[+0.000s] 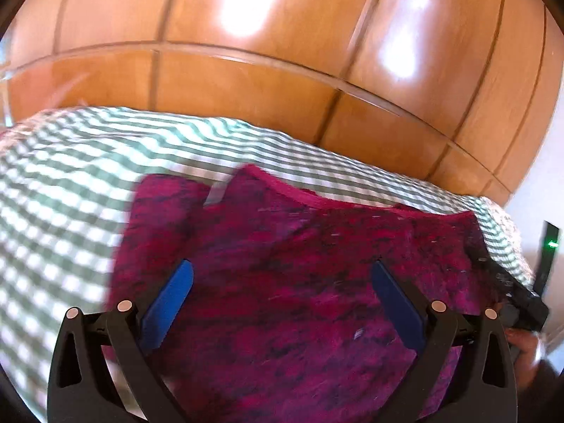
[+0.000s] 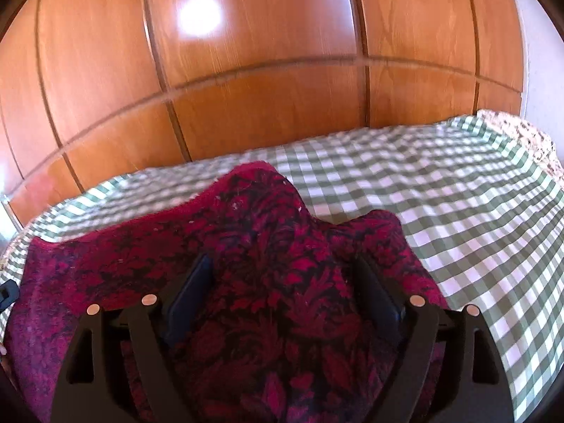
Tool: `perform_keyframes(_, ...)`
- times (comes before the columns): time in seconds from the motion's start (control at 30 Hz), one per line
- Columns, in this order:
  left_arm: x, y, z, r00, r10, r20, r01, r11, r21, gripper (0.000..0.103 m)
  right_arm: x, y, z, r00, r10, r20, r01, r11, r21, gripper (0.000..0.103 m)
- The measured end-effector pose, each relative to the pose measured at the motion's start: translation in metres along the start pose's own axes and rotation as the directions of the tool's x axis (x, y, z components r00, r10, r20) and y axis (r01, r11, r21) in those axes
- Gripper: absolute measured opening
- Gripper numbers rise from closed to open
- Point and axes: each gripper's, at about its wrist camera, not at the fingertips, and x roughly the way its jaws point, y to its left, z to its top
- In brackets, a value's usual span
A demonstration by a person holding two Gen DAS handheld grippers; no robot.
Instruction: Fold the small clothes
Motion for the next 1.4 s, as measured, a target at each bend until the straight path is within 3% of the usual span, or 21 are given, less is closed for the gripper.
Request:
perform_keyframes(0.07,-0.008,0.009,-0.004,0.999,0.050,0.015,-0.050,0.999,-0.013,0.100,-0.015,0.005,-0.006,1.000,-0.004,0.025,0.005,1.000,-0.015,0.084)
perform_keyframes(0.27,-0.020,0.044,-0.011,0.998,0.062,0.015,-0.059,0.990,-0.131,0.100,-0.060,0.033,-0.031,0.997,0.042,0.066,-0.034,0.992,-0.122,0.101)
perform_keyframes(0.4,-0.019,0.061,-0.016,0.998,0.062,-0.030,-0.066,0.980,-0.187,0.100,-0.070,0.049,-0.028,0.997,0.044,0.060,-0.035,0.988,-0.151,0.101)
perform_keyframes(0.47,-0.013,0.072,-0.019,0.997,0.021,-0.080,-0.038,0.973,-0.228,0.100,-0.080,0.052,-0.028,0.987,0.151,0.058,-0.143,0.982,-0.121,0.101)
perform_keyframes(0.57,-0.005,0.085,-0.028,0.987,-0.063,-0.148,0.019,0.960,-0.279,0.100,-0.089,0.059,-0.029,0.969,0.243,0.034,-0.238,0.964,-0.117,0.101)
perform_keyframes(0.73,-0.014,0.090,-0.033,0.984,-0.147,-0.099,0.111,0.946,-0.303,0.100,-0.097,0.069,-0.037,0.962,0.272,-0.013,-0.270,0.950,-0.159,0.101)
perform_keyframes(0.87,-0.018,0.090,-0.030,0.984,-0.170,-0.056,0.144,0.935,-0.323,0.100,-0.091,0.068,-0.046,0.941,0.331,-0.076,-0.338,0.934,-0.114,0.101)
perform_keyframes(1.03,-0.015,0.096,-0.027,0.985,-0.162,-0.055,0.133,0.927,-0.351,0.100,-0.061,0.043,-0.063,0.926,0.340,-0.165,-0.330,0.940,0.089,0.101)
perform_keyframes(1.07,-0.016,0.096,-0.028,0.986,-0.158,-0.054,0.130,0.929,-0.348,0.100,-0.052,0.031,-0.069,0.912,0.370,-0.177,-0.339,0.923,0.181,0.101)
perform_keyframes(1.13,-0.016,0.098,-0.028,0.987,-0.152,-0.057,0.123,0.931,-0.343,0.100,-0.051,0.020,-0.070,0.898,0.418,-0.141,-0.375,0.891,0.254,0.101)
perform_keyframes(1.23,-0.017,0.099,-0.030,0.988,-0.145,-0.051,0.120,0.933,-0.340,0.100,-0.049,0.025,-0.070,0.896,0.412,-0.165,-0.373,0.901,0.222,0.101)
perform_keyframes(1.4,-0.029,0.096,-0.025,0.986,-0.163,0.016,0.159,0.928,-0.337,0.100,-0.052,0.040,-0.076,0.915,0.363,-0.173,-0.354,0.932,0.084,0.101)
